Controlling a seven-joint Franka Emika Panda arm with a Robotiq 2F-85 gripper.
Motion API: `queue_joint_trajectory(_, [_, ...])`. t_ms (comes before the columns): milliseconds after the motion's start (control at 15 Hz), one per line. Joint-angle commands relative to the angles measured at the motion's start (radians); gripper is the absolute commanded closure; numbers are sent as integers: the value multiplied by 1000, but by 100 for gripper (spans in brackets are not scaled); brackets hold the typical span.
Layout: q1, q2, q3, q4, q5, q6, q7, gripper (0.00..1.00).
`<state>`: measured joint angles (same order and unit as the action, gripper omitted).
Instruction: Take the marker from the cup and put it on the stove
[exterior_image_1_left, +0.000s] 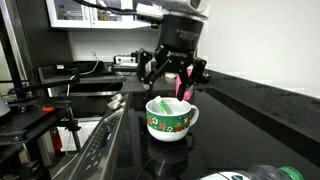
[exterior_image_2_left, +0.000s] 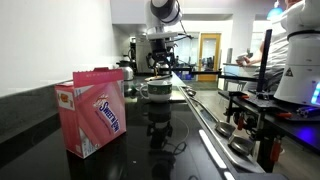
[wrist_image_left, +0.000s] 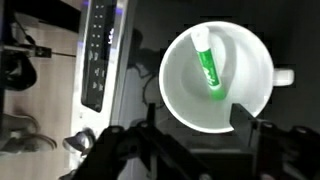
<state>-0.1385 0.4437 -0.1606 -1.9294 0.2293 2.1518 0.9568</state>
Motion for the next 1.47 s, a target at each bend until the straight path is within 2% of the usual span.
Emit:
queue_joint_trajectory(0, [44,50,-21,36,-5,11,48,23])
queue_joint_trajectory(67, [53,63,-21,40,-12,11,43,30])
queue_joint_trajectory(200, [72,83,-23,44,-26,19,45,30])
queue_joint_trajectory(267, [81,94,-25,48,-31,24,49,34])
queue_joint_trajectory(600, [126,130,-31,64,-66,56,60,33])
queue_joint_trajectory(733, [142,140,-32,66,-78,56,64,38])
queue_joint_trajectory(800, [150,144,-33,66,-86,57,65,42])
queue_joint_trajectory(933, [163,148,-36,64,-96,71,68,68])
queue_joint_trajectory(1133, [173,144,-43,60,-104,94,73,93])
queue_joint_trajectory(1200, [176,142,-46,58,-110,106,75,99])
queue_joint_trajectory(1400, [175,113,-50,41,-124,96,60,95])
